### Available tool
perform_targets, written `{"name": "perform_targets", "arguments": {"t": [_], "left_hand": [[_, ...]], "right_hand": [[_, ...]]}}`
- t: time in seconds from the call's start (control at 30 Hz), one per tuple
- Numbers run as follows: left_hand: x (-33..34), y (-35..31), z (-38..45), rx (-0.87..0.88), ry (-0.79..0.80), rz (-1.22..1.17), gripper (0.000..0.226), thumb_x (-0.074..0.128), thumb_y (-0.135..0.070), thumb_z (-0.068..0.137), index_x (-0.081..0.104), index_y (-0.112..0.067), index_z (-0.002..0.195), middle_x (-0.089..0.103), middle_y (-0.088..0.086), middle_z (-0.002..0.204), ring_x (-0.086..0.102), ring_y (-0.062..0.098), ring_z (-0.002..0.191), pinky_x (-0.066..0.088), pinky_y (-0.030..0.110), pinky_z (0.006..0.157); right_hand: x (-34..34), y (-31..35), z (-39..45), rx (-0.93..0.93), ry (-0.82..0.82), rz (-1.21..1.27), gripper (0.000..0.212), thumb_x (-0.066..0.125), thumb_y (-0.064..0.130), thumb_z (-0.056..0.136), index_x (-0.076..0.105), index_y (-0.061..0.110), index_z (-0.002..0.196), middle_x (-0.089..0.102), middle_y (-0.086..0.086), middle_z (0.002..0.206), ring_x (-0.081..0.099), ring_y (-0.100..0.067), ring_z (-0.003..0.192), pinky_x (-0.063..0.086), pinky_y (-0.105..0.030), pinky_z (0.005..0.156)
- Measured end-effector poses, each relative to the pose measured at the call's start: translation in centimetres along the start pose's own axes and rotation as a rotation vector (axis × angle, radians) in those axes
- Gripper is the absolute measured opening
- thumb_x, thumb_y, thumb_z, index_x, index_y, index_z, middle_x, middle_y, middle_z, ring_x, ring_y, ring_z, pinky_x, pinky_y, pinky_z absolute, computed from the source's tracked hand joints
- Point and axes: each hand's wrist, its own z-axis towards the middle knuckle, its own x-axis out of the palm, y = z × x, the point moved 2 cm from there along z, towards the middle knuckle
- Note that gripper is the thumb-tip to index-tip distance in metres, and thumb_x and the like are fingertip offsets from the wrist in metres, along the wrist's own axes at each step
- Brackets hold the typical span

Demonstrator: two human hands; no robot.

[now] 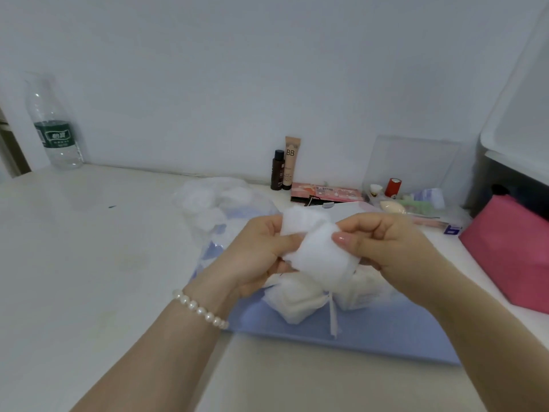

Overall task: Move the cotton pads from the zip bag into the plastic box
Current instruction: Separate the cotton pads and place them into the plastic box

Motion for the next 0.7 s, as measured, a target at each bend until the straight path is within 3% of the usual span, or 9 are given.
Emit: {"name": "perform_targets", "arguments": {"t": [0.07,0.17,0.33,0.5,0.6,0.7], "left_hand": [[0.8,0.6,-0.2,-0.042,0.080,0.038,0.024,0.054,0.012,0.083,0.065,-0.001,0.100,0.070,0.008,0.087,0.068,0.015,0.075,0.058,0.027,0.063],[1.5,1.4,-0.3,-0.091,0.196,0.074,0.035,0.051,0.021,0.080,0.062,0.001,0.108,0.066,0.014,0.101,0.065,0.024,0.092,0.057,0.034,0.079],[1.6,1.3,-0.5,-0.133,0.282,0.025,0.044,0.053,0.026,0.071,0.063,-0.002,0.104,0.069,0.011,0.098,0.068,0.021,0.090,0.058,0.032,0.078],[1.0,0.7,-0.6,-0.196,0.395,-0.164,0.055,0.057,0.009,0.050,0.064,0.004,0.104,0.067,0.018,0.099,0.065,0.026,0.092,0.054,0.037,0.084],[1.0,0.5,-0.6,-0.233,0.383,-0.254,0.053,0.061,-0.009,0.058,0.063,0.001,0.110,0.065,0.018,0.109,0.063,0.029,0.097,0.053,0.038,0.085],[1.5,0.9,-0.5,-0.214,0.254,-0.167,0.033,0.066,-0.020,0.075,0.064,-0.004,0.104,0.070,0.012,0.100,0.068,0.023,0.090,0.056,0.036,0.078]], "right_hand": [[-0.3,0.6,0.0,0.021,0.028,0.048,0.010,0.064,0.010,0.066,0.072,0.010,0.072,0.064,-0.005,0.058,0.054,-0.015,0.045,0.047,-0.022,0.040],[-0.5,0.7,0.1,-0.014,-0.019,-0.081,0.014,0.065,0.003,0.076,0.072,0.014,0.072,0.063,-0.001,0.052,0.047,-0.015,0.033,0.042,-0.020,0.033],[-0.1,0.6,0.3,-0.073,-0.095,-0.265,0.020,0.066,-0.001,0.080,0.066,0.017,0.071,0.060,0.001,0.051,0.047,-0.012,0.028,0.036,-0.019,0.029],[-0.3,0.9,0.2,-0.146,-0.144,-0.335,0.024,0.066,0.002,0.082,0.067,0.022,0.069,0.062,-0.005,0.062,0.044,-0.010,0.028,0.036,-0.020,0.032],[-0.2,1.1,0.1,-0.147,-0.131,-0.318,0.026,0.060,0.000,0.086,0.066,0.021,0.072,0.066,-0.005,0.074,0.044,-0.006,0.029,0.037,-0.017,0.032],[0.0,1.1,-0.1,-0.142,-0.107,-0.306,0.026,0.059,0.000,0.087,0.066,0.022,0.074,0.064,0.000,0.071,0.047,-0.004,0.031,0.037,-0.016,0.032]]}}
